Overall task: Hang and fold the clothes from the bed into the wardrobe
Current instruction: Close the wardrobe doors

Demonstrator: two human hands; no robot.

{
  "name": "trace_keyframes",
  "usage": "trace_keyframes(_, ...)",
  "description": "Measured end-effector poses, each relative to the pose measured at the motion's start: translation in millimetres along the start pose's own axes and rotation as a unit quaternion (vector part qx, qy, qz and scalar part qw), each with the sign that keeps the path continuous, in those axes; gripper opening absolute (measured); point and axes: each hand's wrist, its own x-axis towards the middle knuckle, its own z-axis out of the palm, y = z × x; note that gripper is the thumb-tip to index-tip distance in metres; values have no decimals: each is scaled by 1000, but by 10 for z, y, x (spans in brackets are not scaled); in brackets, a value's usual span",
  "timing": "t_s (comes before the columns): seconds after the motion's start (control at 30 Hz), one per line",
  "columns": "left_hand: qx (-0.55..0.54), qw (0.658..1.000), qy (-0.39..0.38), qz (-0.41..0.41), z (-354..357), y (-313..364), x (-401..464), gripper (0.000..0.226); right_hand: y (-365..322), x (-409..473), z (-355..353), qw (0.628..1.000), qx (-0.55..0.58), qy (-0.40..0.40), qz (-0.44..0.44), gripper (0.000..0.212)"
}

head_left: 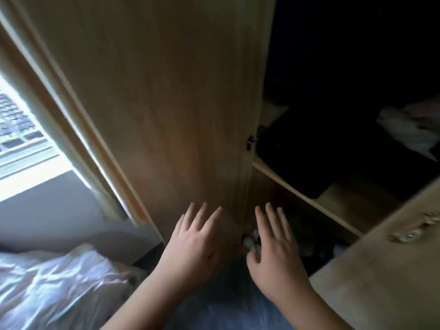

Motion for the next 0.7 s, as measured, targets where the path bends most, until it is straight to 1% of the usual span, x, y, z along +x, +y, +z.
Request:
trace_keyframes(0.13,9,999,0,-49,-116,-829,-339,84,-740,155,239,1000,7,-15,-27,83)
trace_keyframes(0.23,0,998,21,-62,-240,-1328,-462,79,-1221,207,457,999,12,-14,-34,85)
trace_keyframes(0.33,-12,997,32,-72,-363,-1697,-392,74,-1594,213,618,999,35,-23,-17,88)
trace_keyframes(0.4,-18,997,33,-72,-395,-1882,-247,77,-1738,211,675,999,39,-29,1,88)
trace_keyframes(0.53,-45,998,17,-33,-453,-1894,-18,87,-1802,134,669,998,38,-28,31,87)
trace_keyframes(0.6,-71,997,27,-13,-427,-1805,2,89,-1747,48,632,998,35,-19,42,87)
trace_keyframes(0.7,-124,992,17,-34,-370,-1725,-56,92,-1604,-81,582,997,30,-11,73,86)
